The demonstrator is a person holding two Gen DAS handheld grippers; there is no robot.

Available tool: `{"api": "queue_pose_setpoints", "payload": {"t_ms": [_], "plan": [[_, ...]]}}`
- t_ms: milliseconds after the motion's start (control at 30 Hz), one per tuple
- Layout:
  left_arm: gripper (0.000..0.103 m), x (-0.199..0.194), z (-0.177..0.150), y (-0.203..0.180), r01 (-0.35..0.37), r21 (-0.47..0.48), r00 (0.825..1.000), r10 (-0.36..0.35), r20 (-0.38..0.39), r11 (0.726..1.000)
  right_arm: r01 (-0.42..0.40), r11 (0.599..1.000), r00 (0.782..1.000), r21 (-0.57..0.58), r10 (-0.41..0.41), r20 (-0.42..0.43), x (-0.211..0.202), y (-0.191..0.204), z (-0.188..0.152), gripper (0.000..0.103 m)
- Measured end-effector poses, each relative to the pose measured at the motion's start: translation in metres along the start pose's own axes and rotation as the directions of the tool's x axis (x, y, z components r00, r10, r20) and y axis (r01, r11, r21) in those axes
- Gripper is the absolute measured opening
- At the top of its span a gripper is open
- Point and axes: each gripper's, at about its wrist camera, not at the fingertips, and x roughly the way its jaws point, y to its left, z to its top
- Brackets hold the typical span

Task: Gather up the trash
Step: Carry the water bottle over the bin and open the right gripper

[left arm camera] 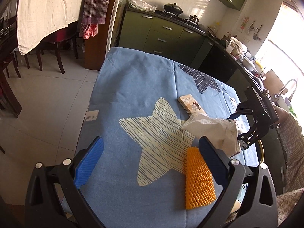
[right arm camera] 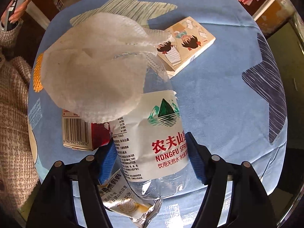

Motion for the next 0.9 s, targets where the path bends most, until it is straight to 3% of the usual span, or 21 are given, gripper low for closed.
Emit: {"api": "queue_pose_setpoints", "payload": {"t_ms": [300, 600, 900], "plan": [[0.095, 0.0, -0.002, -0.013, 0.055, 0.034, 0.999, -0.054, -0.006, 0.998, 0.178, 0.979, 0.984, 0.099, -0.174, -0.049, -0.014, 0.007, -0.04, 0.067], [0.095, -0.023, -0.015, -0.026, 0.108, 0.074, 0.993, -0.111, 0.034, 0.991, 0.353, 0.92, 0.935, 0.171, -0.34, -0.098, -0.048, 0.02, -0.069, 0.064], [0.095, -0.038, -0.028, -0.03, 0.134, 0.098, 0.989, -0.139, 0.051, 0.986, 0.377, 0.885, 0.923, 0.272, -0.385, -0.026, -0.072, 0.055, -0.082, 0.063]]}}
